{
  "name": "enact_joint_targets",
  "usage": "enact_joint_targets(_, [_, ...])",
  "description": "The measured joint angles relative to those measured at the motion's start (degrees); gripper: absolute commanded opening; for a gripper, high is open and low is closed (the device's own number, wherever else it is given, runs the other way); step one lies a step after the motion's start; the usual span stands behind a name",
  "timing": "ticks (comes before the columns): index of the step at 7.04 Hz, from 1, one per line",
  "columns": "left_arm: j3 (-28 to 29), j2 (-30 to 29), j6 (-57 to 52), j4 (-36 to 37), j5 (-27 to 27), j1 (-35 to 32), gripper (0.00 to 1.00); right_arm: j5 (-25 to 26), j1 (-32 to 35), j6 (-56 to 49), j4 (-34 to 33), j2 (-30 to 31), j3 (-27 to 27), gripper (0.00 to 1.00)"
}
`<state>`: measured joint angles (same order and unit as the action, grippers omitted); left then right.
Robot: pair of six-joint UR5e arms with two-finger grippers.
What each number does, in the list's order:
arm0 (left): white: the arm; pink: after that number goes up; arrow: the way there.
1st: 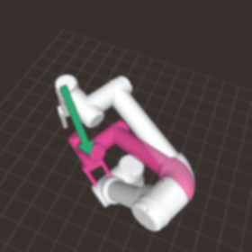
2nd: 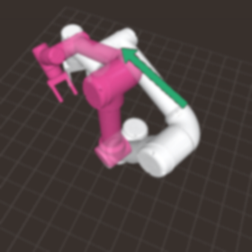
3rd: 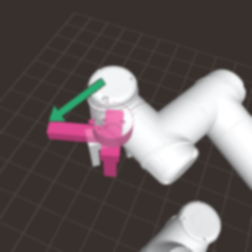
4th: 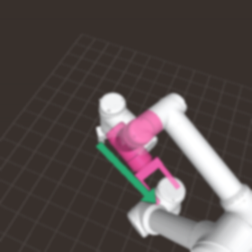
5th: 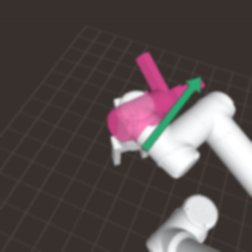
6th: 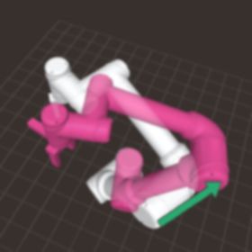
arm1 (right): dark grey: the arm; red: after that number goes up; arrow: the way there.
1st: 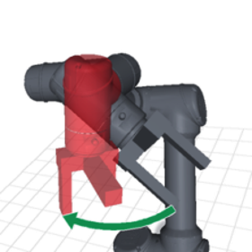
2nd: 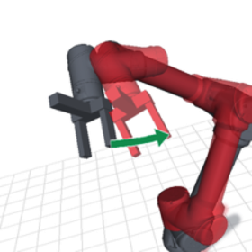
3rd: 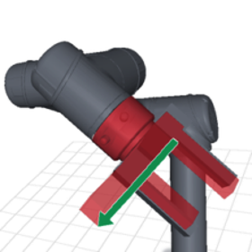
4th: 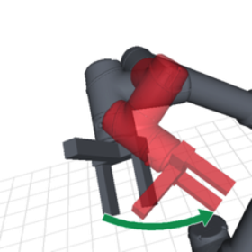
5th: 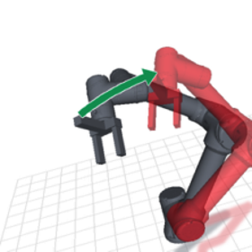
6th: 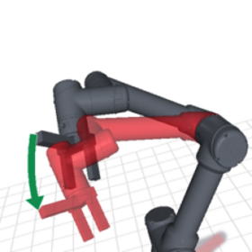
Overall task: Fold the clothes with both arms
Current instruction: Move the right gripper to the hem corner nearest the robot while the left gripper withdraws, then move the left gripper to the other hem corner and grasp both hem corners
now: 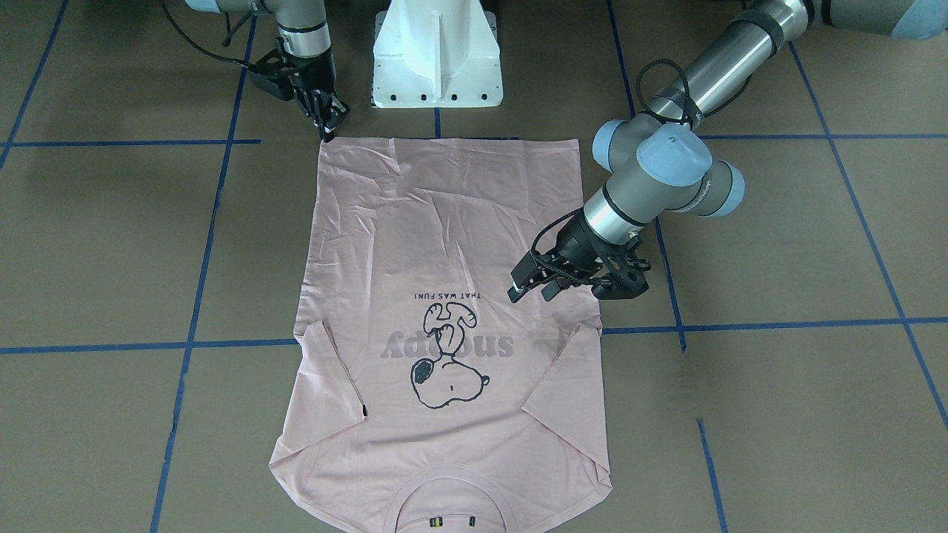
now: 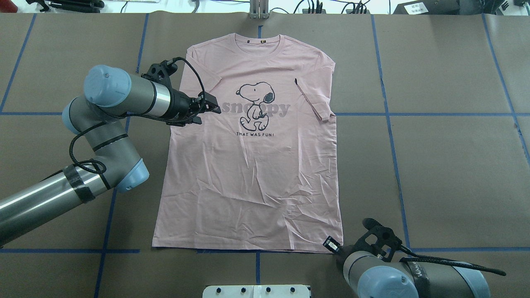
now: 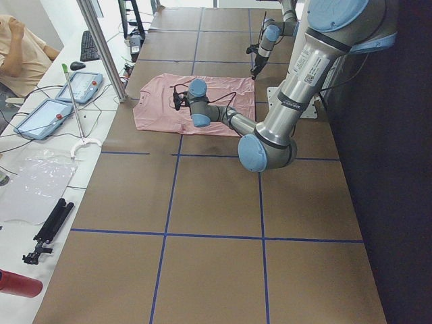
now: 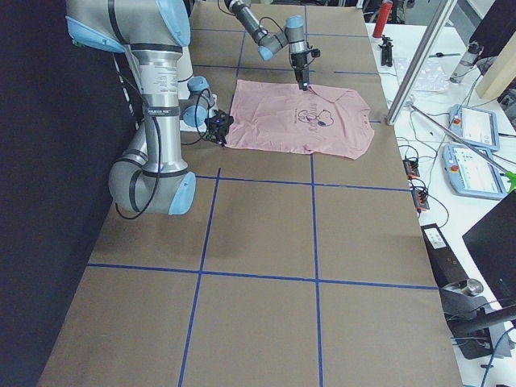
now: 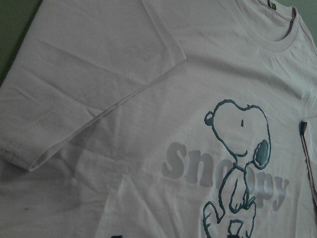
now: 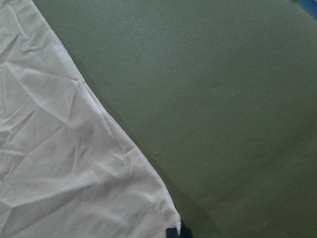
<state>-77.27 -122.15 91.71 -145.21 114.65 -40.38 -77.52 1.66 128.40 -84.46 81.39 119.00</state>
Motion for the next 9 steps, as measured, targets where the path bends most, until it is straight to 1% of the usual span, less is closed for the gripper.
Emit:
enact_joint_targets(1, [-3.35,2.64,1.47,0.79,0.97,-0.08,0.81,-0.06,0.07,-0.05,0.06,-0.15,0.18,0.00])
enact_joint_targets(2, [-9.22,6.68,2.66,3.39,2.27,-0.16,0.83,-0.18,0.04,-0.32,0.20,-0.10,0.31,0.00])
enact_joint_targets(4, [-25.07,16.46,3.76,12.39,2.89,0.35,0.84,0.17,-0.28,-0.84,0.25,-0.05,0.33,0.00])
enact_joint_targets(5, [-31.57,21.60,4.38,15.67,2.56,1.69,0.84,0.60,-0.63,-0.86,0.11,-0.24,0.33,0.00])
enact_joint_targets(6, [-35.54,25.87,5.48,17.27,1.22,4.35,0.84,0.74,-0.73,-0.89,0.04,-0.43,0.42,0.00])
enact_joint_targets(7, [-37.19,28.32,7.71,18.36,-1.51,8.00,0.84,0.75,-0.74,-0.93,0.01,-0.58,0.73,0.00])
enact_joint_targets(9, [-37.92,29.40,12.42,23.17,-7.70,15.12,0.83,0.82,-0.65,-0.90,0.00,-0.56,1.59,0.00])
